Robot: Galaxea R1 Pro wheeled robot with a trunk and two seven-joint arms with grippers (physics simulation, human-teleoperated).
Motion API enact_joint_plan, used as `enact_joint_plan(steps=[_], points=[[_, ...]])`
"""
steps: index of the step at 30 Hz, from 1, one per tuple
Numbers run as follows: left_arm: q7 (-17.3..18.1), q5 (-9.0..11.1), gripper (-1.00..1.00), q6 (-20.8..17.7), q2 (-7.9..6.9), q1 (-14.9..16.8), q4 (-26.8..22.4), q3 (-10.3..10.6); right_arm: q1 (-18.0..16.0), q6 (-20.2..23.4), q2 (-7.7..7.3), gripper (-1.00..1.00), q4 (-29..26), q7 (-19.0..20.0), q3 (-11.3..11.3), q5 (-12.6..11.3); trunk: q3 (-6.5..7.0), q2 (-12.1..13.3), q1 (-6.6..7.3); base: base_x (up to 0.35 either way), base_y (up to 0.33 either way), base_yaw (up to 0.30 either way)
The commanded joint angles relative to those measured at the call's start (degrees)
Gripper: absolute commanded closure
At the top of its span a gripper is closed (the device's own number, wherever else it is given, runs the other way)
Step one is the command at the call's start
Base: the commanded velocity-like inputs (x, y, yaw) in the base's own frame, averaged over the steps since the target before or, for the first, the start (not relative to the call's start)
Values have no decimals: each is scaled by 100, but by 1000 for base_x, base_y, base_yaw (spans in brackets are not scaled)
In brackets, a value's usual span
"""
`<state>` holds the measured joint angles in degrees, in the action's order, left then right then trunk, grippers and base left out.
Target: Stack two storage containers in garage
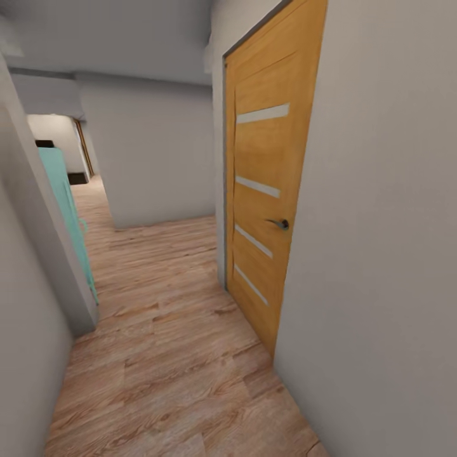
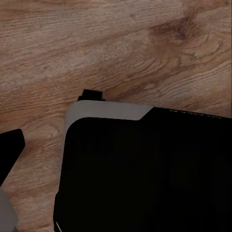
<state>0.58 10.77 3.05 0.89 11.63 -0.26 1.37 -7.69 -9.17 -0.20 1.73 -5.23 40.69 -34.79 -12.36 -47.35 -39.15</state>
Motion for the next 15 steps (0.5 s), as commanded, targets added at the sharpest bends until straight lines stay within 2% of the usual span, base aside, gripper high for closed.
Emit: enact_joint_plan(steps=[1, 15], points=[[5, 48, -100, 20, 2, 6, 9, 17, -4, -24, 3, -100, 11, -4, 44, -37, -8, -5, -4, 321, 0, 270], [5, 48, -100, 20, 2, 6, 9, 18, -4, -24, -4, -100, 11, -4, 44, -37, -8, -5, -4, 321, 0, 270]])
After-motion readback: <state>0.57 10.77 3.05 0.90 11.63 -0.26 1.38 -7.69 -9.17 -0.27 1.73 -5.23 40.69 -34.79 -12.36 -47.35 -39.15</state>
